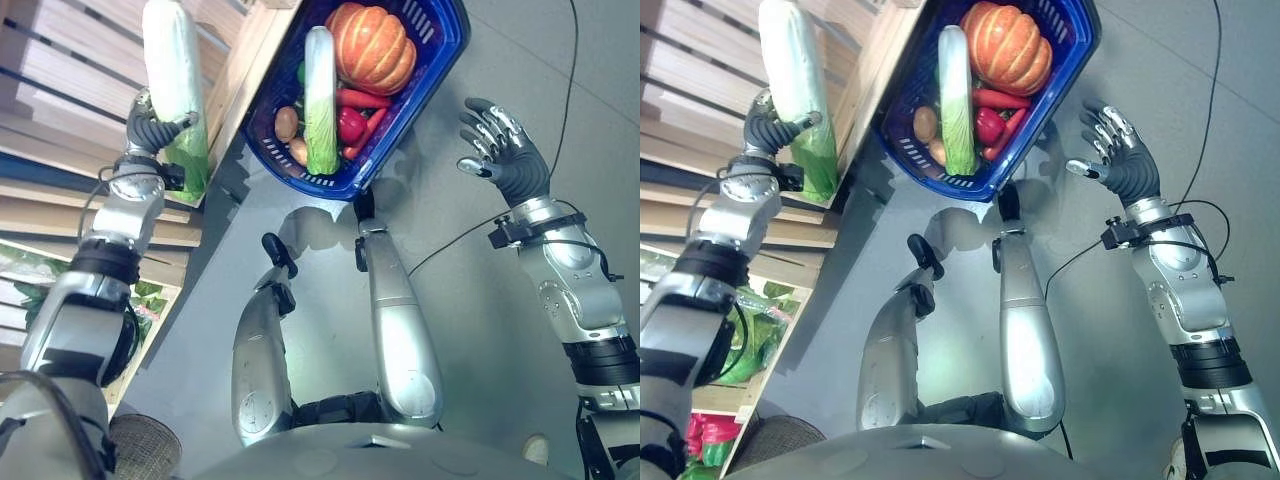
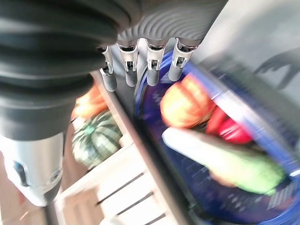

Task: Pick up fruits and vegetables into the basket

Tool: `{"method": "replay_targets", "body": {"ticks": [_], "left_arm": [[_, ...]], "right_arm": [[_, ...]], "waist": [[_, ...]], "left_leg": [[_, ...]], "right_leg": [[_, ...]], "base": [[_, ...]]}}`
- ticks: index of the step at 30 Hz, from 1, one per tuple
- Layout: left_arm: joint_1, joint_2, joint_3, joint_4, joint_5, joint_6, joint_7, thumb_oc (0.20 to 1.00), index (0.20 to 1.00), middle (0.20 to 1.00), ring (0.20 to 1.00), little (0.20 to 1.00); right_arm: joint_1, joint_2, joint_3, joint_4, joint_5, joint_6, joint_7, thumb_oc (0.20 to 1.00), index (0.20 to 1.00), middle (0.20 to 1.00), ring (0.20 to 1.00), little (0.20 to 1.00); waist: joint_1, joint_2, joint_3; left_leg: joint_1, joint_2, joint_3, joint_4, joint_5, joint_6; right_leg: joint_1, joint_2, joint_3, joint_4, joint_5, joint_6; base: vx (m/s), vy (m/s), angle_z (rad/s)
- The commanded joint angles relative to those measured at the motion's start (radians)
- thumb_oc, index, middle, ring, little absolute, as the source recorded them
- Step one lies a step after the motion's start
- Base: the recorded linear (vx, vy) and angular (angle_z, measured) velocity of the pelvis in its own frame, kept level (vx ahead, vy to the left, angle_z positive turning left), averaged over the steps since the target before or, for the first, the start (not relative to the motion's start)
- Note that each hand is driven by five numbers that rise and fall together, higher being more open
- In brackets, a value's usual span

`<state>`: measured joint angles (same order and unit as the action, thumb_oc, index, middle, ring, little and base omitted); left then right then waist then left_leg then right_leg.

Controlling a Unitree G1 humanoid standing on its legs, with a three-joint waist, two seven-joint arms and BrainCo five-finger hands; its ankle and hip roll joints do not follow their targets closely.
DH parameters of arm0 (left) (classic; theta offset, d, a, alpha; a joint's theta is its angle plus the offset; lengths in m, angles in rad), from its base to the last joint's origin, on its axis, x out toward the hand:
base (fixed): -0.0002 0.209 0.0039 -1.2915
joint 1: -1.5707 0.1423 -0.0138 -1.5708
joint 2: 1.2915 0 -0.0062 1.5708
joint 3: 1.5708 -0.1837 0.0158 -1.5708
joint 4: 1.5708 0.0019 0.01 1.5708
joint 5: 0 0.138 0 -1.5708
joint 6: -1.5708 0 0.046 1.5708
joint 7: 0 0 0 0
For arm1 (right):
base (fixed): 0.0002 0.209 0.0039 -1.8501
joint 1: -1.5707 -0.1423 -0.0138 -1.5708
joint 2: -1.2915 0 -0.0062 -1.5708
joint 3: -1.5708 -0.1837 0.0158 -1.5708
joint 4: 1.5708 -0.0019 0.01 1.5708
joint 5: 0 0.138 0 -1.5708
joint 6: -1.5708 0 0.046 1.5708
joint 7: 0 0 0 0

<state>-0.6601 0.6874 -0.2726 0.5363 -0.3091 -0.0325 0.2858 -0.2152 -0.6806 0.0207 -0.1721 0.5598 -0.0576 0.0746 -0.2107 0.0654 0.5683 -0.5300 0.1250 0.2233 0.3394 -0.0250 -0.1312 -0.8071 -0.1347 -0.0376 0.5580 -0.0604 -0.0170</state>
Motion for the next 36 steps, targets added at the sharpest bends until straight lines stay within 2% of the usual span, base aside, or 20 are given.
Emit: {"method": "replay_targets", "body": {"ticks": [1, 5, 6, 7, 11, 15, 16, 21, 27, 32, 36], "left_arm": [[0.086, -0.002, 0.052, -0.138, 0.147, -0.049, 0.049, 0.200, 0.200, 0.200, 0.200, 0.200], [0.112, 0.011, 0.056, -0.271, 0.208, -0.029, 0.052, 0.200, 0.200, 0.200, 0.200, 0.200], [0.113, 0.011, 0.049, -0.315, 0.256, -0.018, 0.059, 0.200, 0.200, 0.200, 0.200, 0.200], [0.111, 0.013, 0.049, -0.330, 0.265, -0.012, 0.058, 0.200, 0.200, 0.200, 0.200, 0.200], [0.095, 0.014, 0.025, -0.439, 0.388, 0.015, 0.036, 0.200, 0.200, 0.200, 0.200, 0.200], [0.088, 0.024, -0.001, -0.501, 0.526, 0.021, 0.021, 0.200, 0.200, 0.200, 0.200, 0.200], [0.083, 0.031, -0.018, -0.532, 0.589, 0.028, 0.013, 0.200, 0.200, 0.200, 0.200, 0.200], [0.061, 0.042, -0.048, -0.583, 0.677, 0.041, 0.033, 0.200, 0.200, 0.200, 0.200, 0.200], [0.023, 0.044, -0.096, -0.619, 0.795, 0.055, 0.094, 0.200, 0.200, 0.200, 0.200, 0.200], [0.008, 0.022, -0.142, -0.618, 0.811, 0.084, 0.119, 0.200, 0.200, 0.200, 0.200, 0.200], [0.008, -0.004, -0.172, -0.614, 0.823, 0.083, 0.136, 0.200, 0.200, 0.200, 0.200, 0.200]], "right_arm": [[-0.024, 0.040, -0.035, -0.115, -0.022, -0.017, -0.011, 1.000, 1.000, 1.000, 1.000, 1.000], [-0.088, 0.065, 0.005, -0.157, -0.044, 0.014, -0.049, 1.000, 1.000, 1.000, 1.000, 1.000], [-0.122, 0.079, 0.030, -0.171, -0.065, 0.030, -0.074, 1.000, 1.000, 1.000, 1.000, 1.000], [-0.135, 0.085, 0.036, -0.176, -0.072, 0.037, -0.082, 1.000, 1.000, 1.000, 1.000, 1.000], [-0.231, 0.126, 0.099, -0.199, -0.121, 0.095, -0.173, 1.000, 1.000, 1.000, 1.000, 1.000], [-0.289, 0.154, 0.148, -0.203, -0.134, 0.125, -0.227, 1.000, 1.000, 1.000, 1.000, 1.000], [-0.314, 0.163, 0.170, -0.205, -0.127, 0.149, -0.254, 1.000, 1.000, 1.000, 1.000, 1.000], [-0.364, 0.183, 0.225, -0.196, -0.066, 0.195, -0.328, 1.000, 1.000, 1.000, 1.000, 1.000], [-0.391, 0.223, 0.266, -0.151, 0.060, 0.199, -0.394, 1.000, 1.000, 1.000, 1.000, 1.000], [-0.397, 0.248, 0.304, -0.112, 0.141, 0.192, -0.410, 1.000, 1.000, 1.000, 1.000, 1.000], [-0.401, 0.274, 0.327, -0.075, 0.214, 0.186, -0.411, 1.000, 1.000, 1.000, 1.000, 1.000]], "waist": [[0.016, 0.001, -0.048], [0.047, -0.005, -0.048], [0.062, -0.008, -0.048], [0.065, -0.010, -0.048], [0.099, -0.023, -0.048], [0.125, -0.030, -0.048], [0.135, -0.032, -0.048], [0.159, -0.037, -0.048], [0.182, -0.051, -0.048], [0.191, -0.066, -0.048], [0.199, -0.076, -0.048]], "left_leg": [[-0.060, -0.033, 0.005, 0.064, -0.071, 0.068], [-0.057, -0.039, -0.009, 0.070, -0.075, 0.076], [-0.052, -0.043, -0.018, 0.069, -0.076, 0.081], [-0.066, -0.042, -0.009, 0.062, -0.047, 0.090], [-0.054, -0.048, -0.026, 0.065, -0.050, 0.098], [-0.033, -0.049, -0.040, 0.066, -0.056, 0.101], [-0.020, -0.050, -0.046, 0.067, -0.058, 0.102], [0.012, -0.048, -0.057, 0.063, -0.059, 0.101], [0.044, -0.047, -0.068, 0.061, -0.067, 0.103], [0.064, -0.045, -0.071, 0.060, -0.070, 0.103], [0.078, -0.044, -0.073, 0.050, -0.062, 0.102]], "right_leg": [[0.087, 0.001, -0.046, -0.033, -0.097, 0.068], [0.108, 0.001, -0.060, -0.038, -0.097, 0.071], [0.120, 0.001, -0.066, -0.040, -0.097, 0.072], [0.110, 0.000, -0.075, -0.052, -0.066, 0.064], [0.142, -0.002, -0.090, -0.063, -0.061, 0.066], [0.173, -0.004, -0.098, -0.069, -0.060, 0.071], [0.190, -0.005, -0.100, -0.072, -0.060, 0.074], [0.232, -0.014, -0.108, -0.086, -0.057, 0.081], [0.274, -0.022, -0.120, -0.093, -0.058, 0.089], [0.298, -0.025, -0.124, -0.102, -0.053, 0.093], [0.319, -0.027, -0.128, -0.123, -0.041, 0.093]], "base": [[-0.02, -0.105, 0.25], [-0.02, -0.110, 0.18], [-0.10, -0.126, 0.10], [-0.09, -0.142, 0.12], [-0.03, -0.123, 0.12], [0.01, -0.110, 0.15], [0.03, -0.089, 0.13], [0.03, -0.073, 0.12], [0.03, -0.076, 0.06], [0.02, -0.058, 0.06], [0.00, -0.044, 0.00]]}}
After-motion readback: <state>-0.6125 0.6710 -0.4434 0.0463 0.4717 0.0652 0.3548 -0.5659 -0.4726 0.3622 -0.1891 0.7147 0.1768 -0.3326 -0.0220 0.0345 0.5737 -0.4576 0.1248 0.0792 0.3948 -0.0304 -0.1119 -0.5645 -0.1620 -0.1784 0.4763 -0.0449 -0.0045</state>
